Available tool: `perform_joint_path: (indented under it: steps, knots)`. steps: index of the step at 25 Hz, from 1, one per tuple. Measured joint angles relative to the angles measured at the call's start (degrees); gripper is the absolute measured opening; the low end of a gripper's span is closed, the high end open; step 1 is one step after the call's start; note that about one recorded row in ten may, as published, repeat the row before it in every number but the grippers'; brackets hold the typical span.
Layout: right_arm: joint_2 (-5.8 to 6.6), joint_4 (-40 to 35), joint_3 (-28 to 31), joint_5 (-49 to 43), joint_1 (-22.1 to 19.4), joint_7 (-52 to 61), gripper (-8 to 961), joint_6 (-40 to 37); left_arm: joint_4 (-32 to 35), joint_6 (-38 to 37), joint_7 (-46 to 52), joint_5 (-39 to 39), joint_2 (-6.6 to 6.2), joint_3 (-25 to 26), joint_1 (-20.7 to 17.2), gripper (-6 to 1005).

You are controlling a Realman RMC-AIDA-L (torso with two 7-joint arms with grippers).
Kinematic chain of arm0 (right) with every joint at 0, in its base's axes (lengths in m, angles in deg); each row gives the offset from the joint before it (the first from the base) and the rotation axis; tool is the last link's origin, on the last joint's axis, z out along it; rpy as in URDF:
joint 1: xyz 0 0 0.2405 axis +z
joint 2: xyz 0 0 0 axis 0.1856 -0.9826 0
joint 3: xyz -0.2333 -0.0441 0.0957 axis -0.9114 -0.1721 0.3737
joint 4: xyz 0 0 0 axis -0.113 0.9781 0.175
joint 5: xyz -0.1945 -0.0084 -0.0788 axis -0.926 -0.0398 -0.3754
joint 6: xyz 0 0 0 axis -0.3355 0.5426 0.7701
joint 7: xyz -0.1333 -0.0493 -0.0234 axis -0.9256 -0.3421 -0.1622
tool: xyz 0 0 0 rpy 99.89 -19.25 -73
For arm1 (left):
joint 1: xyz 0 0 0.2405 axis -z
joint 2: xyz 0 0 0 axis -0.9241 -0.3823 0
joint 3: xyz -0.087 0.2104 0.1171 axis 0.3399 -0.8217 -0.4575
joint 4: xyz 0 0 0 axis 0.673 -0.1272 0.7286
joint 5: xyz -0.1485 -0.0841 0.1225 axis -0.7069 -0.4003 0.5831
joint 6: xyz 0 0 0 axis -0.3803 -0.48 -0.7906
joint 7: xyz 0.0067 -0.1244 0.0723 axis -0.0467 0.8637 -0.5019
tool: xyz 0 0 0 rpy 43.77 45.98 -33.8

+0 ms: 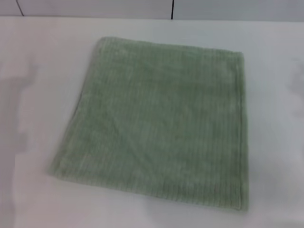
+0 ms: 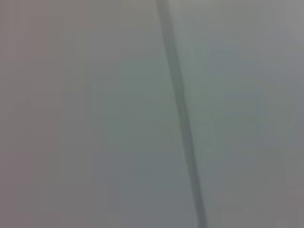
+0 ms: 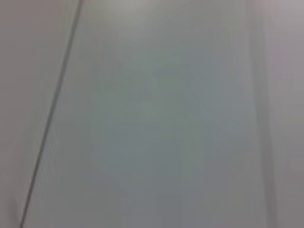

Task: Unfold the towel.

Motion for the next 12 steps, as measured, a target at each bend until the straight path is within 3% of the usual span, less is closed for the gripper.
perform_joint_path:
  steps: [1, 3, 4, 8, 12]
  knots:
    - [0.00, 0.0, 0.0, 0.0, 0.0, 0.0, -1, 0.0, 4.0, -1.7, 2.4, -1.7, 0.00, 0.2, 1.0, 842]
    - [0.00, -13.3, -1.3, 7.9, 3.1, 5.0, -1, -15.3, 13.2, -4.5, 6.7, -4.2, -0.08, 0.8, 4.3, 842]
    - [-0.03, -18.1, -2.3, 13.8, 4.4, 6.9, 51, -19.6, 16.9, -5.1, 8.2, -4.6, -0.11, 1.3, 5.8, 842]
    - [0.11, -21.1, -3.7, 18.2, 5.0, 8.3, 136, -20.4, 27.0, -6.1, 10.5, -5.0, -0.07, 2.9, 10.8, 842]
    - [0.20, -21.8, -3.7, 18.6, 5.2, 8.4, 220, -20.1, 29.4, -6.4, 10.1, -5.0, -0.04, 3.0, 12.3, 842]
